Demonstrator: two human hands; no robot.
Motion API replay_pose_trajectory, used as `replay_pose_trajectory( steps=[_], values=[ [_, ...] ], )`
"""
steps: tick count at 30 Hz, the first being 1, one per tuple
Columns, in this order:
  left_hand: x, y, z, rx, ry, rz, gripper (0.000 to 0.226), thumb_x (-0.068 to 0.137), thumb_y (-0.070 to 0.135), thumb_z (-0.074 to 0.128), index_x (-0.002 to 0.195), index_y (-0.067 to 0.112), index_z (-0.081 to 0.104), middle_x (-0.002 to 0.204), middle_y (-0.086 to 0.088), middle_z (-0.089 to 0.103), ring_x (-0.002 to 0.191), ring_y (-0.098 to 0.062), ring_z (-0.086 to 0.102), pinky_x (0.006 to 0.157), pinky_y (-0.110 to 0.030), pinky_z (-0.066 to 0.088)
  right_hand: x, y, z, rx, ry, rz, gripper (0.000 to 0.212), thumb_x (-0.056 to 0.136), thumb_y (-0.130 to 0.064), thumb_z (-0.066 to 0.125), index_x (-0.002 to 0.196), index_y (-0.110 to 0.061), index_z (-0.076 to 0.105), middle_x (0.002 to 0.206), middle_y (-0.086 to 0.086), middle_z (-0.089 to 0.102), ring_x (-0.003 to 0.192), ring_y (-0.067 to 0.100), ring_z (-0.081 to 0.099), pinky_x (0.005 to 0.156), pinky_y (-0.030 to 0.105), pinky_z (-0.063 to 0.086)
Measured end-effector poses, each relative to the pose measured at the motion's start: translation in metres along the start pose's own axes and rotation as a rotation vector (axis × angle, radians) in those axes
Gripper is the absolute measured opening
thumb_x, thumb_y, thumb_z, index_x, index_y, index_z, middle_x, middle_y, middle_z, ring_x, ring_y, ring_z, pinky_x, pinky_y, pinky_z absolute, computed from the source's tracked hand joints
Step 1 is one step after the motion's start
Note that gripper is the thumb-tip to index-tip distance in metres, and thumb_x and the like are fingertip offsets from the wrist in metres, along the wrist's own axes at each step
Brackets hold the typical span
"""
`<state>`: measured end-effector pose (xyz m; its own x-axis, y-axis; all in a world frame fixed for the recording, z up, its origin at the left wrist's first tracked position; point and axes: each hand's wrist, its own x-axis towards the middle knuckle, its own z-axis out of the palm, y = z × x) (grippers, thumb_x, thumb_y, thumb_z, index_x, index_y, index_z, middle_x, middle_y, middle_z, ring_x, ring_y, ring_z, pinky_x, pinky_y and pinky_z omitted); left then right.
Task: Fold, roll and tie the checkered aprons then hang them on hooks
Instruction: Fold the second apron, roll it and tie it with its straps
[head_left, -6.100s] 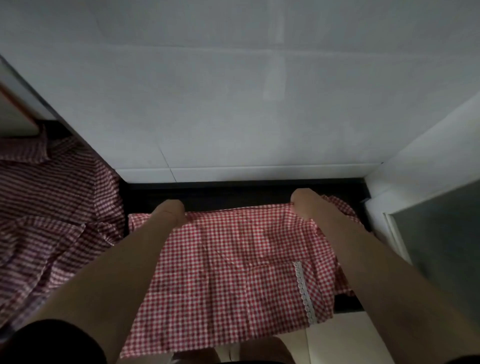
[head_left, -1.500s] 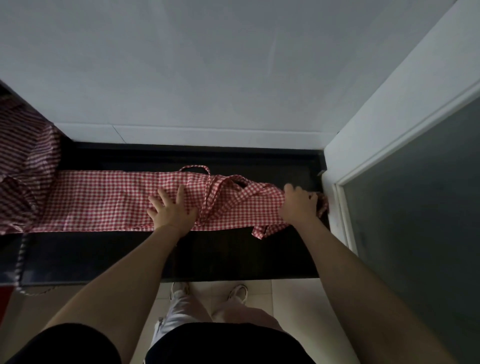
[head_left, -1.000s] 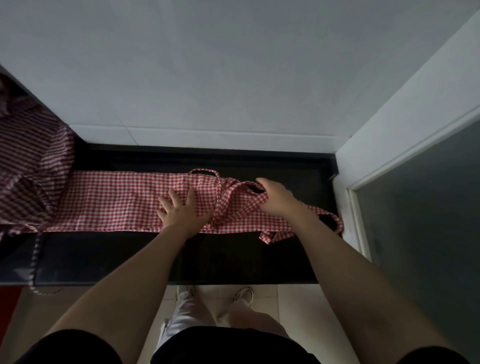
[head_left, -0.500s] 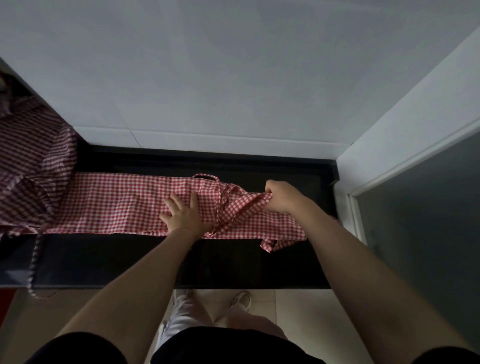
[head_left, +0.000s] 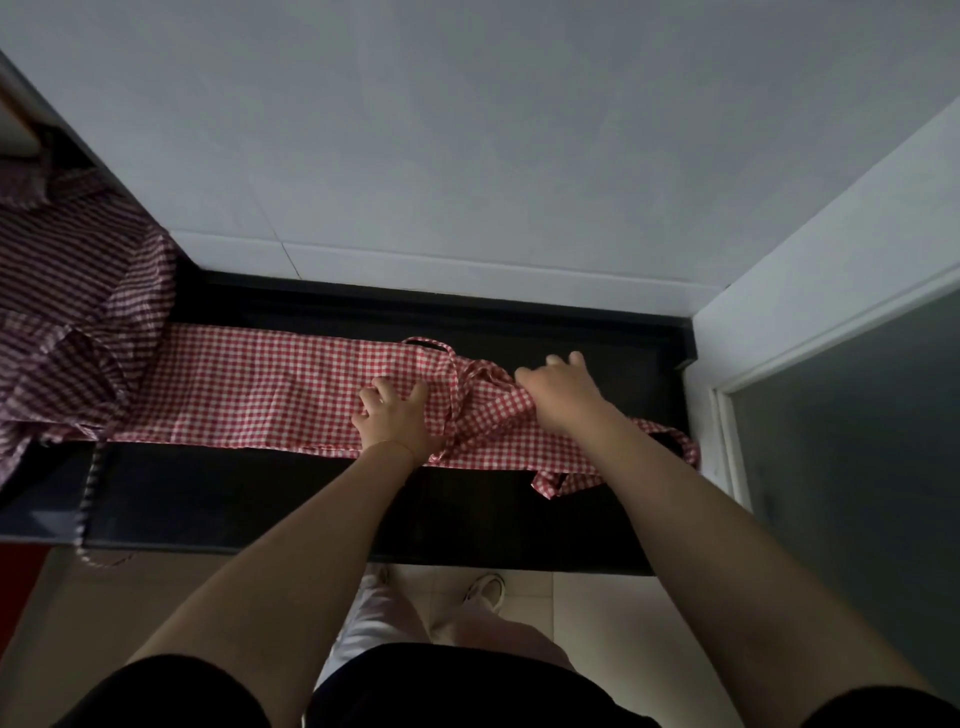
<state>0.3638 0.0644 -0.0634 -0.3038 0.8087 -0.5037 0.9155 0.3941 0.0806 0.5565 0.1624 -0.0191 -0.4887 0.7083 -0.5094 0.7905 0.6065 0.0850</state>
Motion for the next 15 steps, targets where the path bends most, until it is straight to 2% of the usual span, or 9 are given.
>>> replay_pose_trajectory(
  steps=[3, 6, 8, 10, 12, 14, 15],
  values=[
    [-0.001, 0.003, -0.001, -0.025, -0.024, -0.015, 0.087, 0.081, 0.056, 0.068, 0.149, 0.032, 0.020, 0.155, -0.026, 0.006, 0.141, -0.046, 0.016, 0.110, -0.058, 0.033, -0.017, 0.021, 0.000, -0.111, 0.084, 0.056, 0.034, 0.093, -0.015, 0.054, 0.127, -0.021, 0.054, 0.116, 0.001, 0.065, 0.127, 0.027, 0.045, 0.110, 0.050, 0.026],
    [-0.003, 0.007, -0.002, -0.048, -0.039, -0.036, 0.083, 0.083, 0.053, 0.068, 0.147, 0.030, 0.021, 0.157, -0.027, 0.000, 0.143, -0.046, 0.011, 0.113, -0.059, 0.028, -0.032, 0.035, 0.000, -0.110, 0.169, 0.162, 0.026, 0.092, -0.021, 0.055, 0.118, -0.021, 0.059, 0.113, 0.001, 0.063, 0.117, 0.025, 0.051, 0.104, 0.047, 0.032],
    [-0.002, 0.009, -0.002, -0.071, -0.047, -0.045, 0.080, 0.084, 0.050, 0.068, 0.147, 0.030, 0.021, 0.157, -0.027, -0.003, 0.144, -0.047, 0.008, 0.114, -0.060, 0.025, -0.038, 0.042, 0.003, 0.029, 0.272, 0.230, 0.017, 0.090, -0.024, 0.056, 0.106, -0.021, 0.061, 0.107, 0.001, 0.059, 0.110, 0.024, 0.052, 0.098, 0.045, 0.036],
    [-0.001, 0.010, -0.001, -0.081, -0.053, -0.053, 0.081, 0.085, 0.048, 0.068, 0.148, 0.031, 0.019, 0.158, -0.027, -0.005, 0.145, -0.047, 0.005, 0.115, -0.061, 0.023, -0.044, 0.047, 0.006, 0.310, 0.375, 0.288, 0.006, 0.086, -0.024, 0.060, 0.090, -0.020, 0.061, 0.100, -0.002, 0.049, 0.104, 0.021, 0.049, 0.093, 0.041, 0.041],
    [-0.001, 0.010, 0.002, -0.085, -0.053, -0.062, 0.081, 0.086, 0.046, 0.068, 0.149, 0.031, 0.018, 0.158, -0.027, -0.007, 0.146, -0.047, 0.001, 0.116, -0.061, 0.020, -0.049, 0.049, 0.003, 0.586, 0.380, 0.329, 0.010, 0.081, -0.023, 0.067, 0.078, -0.019, 0.059, 0.101, -0.003, 0.046, 0.101, 0.019, 0.050, 0.089, 0.041, 0.046],
    [-0.001, 0.010, 0.003, -0.090, -0.055, -0.064, 0.080, 0.087, 0.044, 0.067, 0.148, 0.030, 0.018, 0.158, -0.027, -0.008, 0.146, -0.047, -0.001, 0.117, -0.062, 0.018, -0.056, 0.054, 0.001, 0.653, 0.345, 0.366, 0.017, 0.079, -0.026, 0.070, 0.071, -0.020, 0.056, 0.101, -0.001, 0.050, 0.099, 0.022, 0.053, 0.088, 0.043, 0.049],
    [-0.001, 0.011, 0.004, -0.096, -0.055, -0.065, 0.079, 0.087, 0.042, 0.067, 0.148, 0.029, 0.018, 0.159, -0.027, -0.009, 0.147, -0.047, -0.002, 0.117, -0.061, 0.018, -0.061, 0.059, 0.000, 0.565, 0.319, 0.373, 0.017, 0.080, -0.029, 0.069, 0.073, -0.019, 0.057, 0.104, 0.001, 0.052, 0.102, 0.023, 0.052, 0.091, 0.044, 0.047]
  ],
)
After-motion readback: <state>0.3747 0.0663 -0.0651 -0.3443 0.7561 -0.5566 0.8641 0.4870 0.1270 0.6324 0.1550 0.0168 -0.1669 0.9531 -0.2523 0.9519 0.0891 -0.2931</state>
